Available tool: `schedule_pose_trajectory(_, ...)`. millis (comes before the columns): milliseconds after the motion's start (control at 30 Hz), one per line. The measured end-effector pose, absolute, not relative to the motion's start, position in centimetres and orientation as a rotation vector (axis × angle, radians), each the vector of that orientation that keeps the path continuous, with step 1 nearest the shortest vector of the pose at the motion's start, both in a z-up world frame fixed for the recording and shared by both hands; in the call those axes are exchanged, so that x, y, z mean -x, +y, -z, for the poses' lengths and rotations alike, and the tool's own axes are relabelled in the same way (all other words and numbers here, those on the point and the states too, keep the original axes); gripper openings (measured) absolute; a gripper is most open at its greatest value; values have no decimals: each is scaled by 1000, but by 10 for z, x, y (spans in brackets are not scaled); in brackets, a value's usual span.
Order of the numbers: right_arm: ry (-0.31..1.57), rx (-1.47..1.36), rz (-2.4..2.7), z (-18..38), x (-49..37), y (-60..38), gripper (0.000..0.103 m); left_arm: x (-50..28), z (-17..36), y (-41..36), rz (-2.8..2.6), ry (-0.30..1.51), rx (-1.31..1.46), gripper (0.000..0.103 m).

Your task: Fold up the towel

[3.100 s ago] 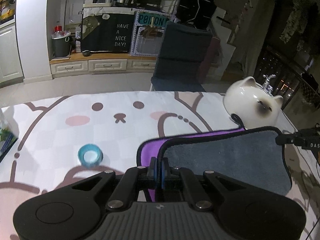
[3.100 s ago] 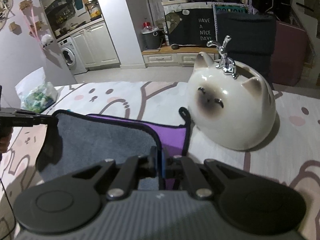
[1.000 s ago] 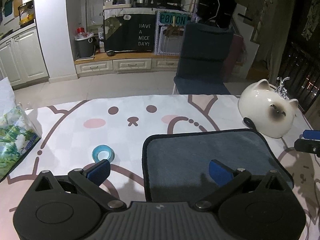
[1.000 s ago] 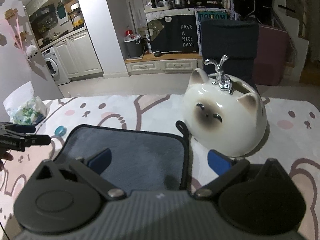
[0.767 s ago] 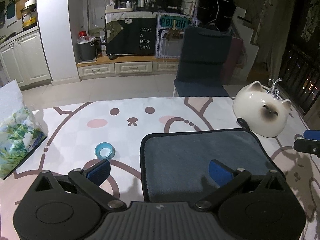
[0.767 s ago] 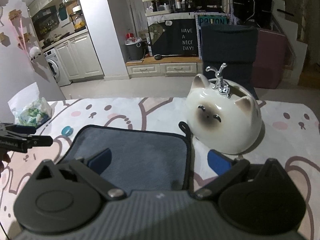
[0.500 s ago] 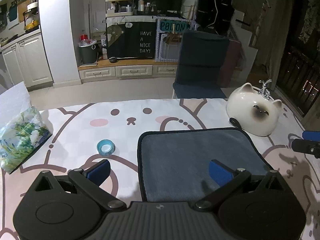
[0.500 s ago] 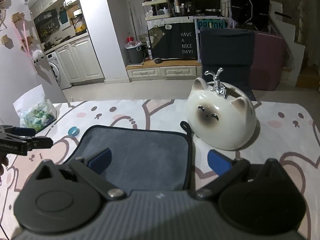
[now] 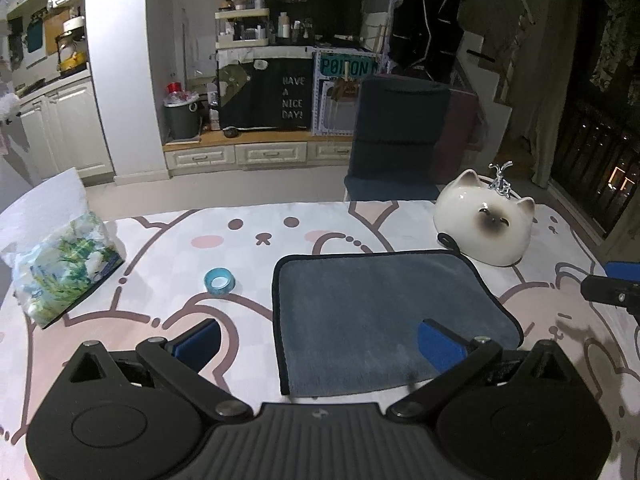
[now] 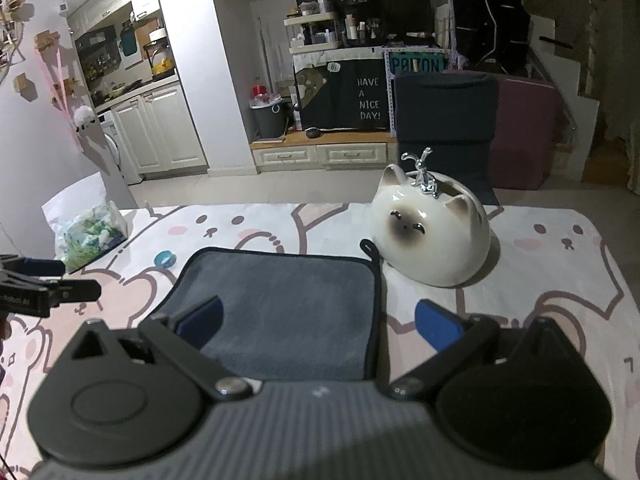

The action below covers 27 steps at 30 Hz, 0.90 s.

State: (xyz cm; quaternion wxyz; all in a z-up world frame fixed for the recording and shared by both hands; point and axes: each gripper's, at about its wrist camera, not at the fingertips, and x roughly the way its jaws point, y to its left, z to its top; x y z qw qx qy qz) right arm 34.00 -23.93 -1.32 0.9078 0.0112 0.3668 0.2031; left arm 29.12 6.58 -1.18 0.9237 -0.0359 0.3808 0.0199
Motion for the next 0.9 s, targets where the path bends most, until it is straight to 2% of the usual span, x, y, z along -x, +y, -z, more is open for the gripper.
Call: schedule_pose_trajectory(900,643,-3,-444,-26,-223,-255,103,-179,-32,34,-38,701,46,103)
